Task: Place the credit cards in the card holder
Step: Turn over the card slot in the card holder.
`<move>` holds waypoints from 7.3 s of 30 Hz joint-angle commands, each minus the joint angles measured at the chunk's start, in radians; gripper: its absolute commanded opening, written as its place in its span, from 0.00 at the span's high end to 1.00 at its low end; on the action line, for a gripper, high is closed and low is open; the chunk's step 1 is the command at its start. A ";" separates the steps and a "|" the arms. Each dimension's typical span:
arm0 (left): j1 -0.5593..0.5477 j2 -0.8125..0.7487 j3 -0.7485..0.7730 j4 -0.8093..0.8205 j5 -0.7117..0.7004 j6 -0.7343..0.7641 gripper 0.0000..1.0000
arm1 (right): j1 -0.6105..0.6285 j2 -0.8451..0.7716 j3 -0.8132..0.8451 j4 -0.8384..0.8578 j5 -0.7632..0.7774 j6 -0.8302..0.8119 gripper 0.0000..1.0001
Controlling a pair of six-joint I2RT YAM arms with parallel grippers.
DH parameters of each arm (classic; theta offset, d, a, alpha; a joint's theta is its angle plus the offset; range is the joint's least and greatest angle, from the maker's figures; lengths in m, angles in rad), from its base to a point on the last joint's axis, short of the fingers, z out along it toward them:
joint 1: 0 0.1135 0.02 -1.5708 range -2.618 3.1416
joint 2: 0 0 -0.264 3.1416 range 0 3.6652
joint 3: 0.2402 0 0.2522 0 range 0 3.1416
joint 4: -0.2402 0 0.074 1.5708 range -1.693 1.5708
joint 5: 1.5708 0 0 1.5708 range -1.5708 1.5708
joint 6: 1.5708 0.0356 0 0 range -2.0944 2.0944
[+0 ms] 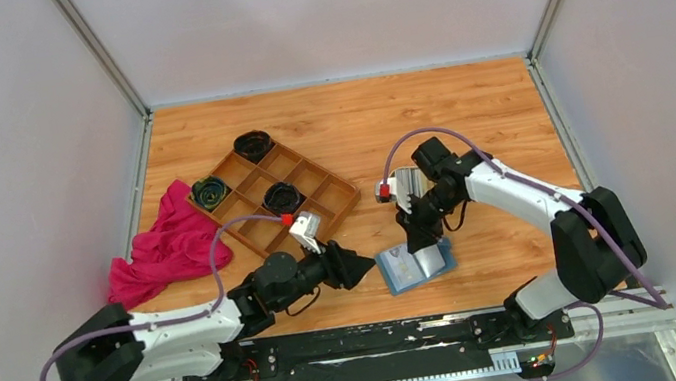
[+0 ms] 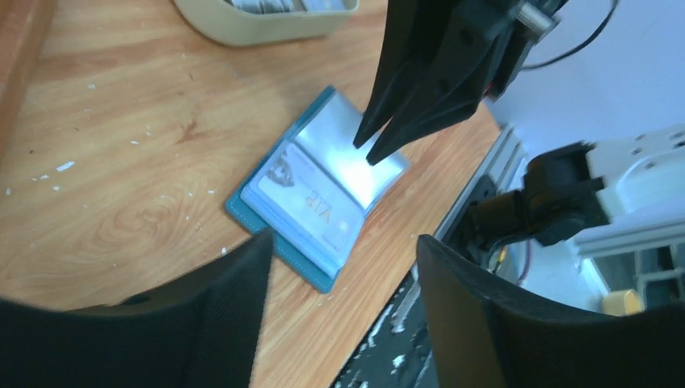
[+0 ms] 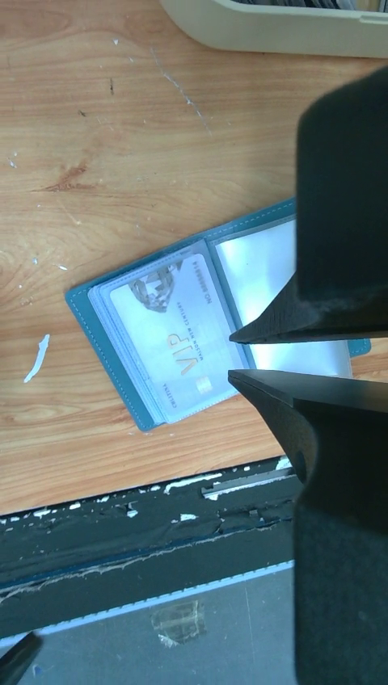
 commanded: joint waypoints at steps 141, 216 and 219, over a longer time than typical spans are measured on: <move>-0.055 0.592 0.113 0.336 -0.001 -0.420 0.49 | -0.062 0.329 0.057 -0.002 0.108 0.165 0.81; -0.057 0.675 0.332 0.354 0.065 -0.339 0.53 | -0.155 0.195 0.077 -0.037 0.009 0.155 0.78; -0.048 0.690 0.356 0.332 0.067 -0.330 0.53 | -0.185 0.166 0.073 -0.036 0.008 0.156 0.77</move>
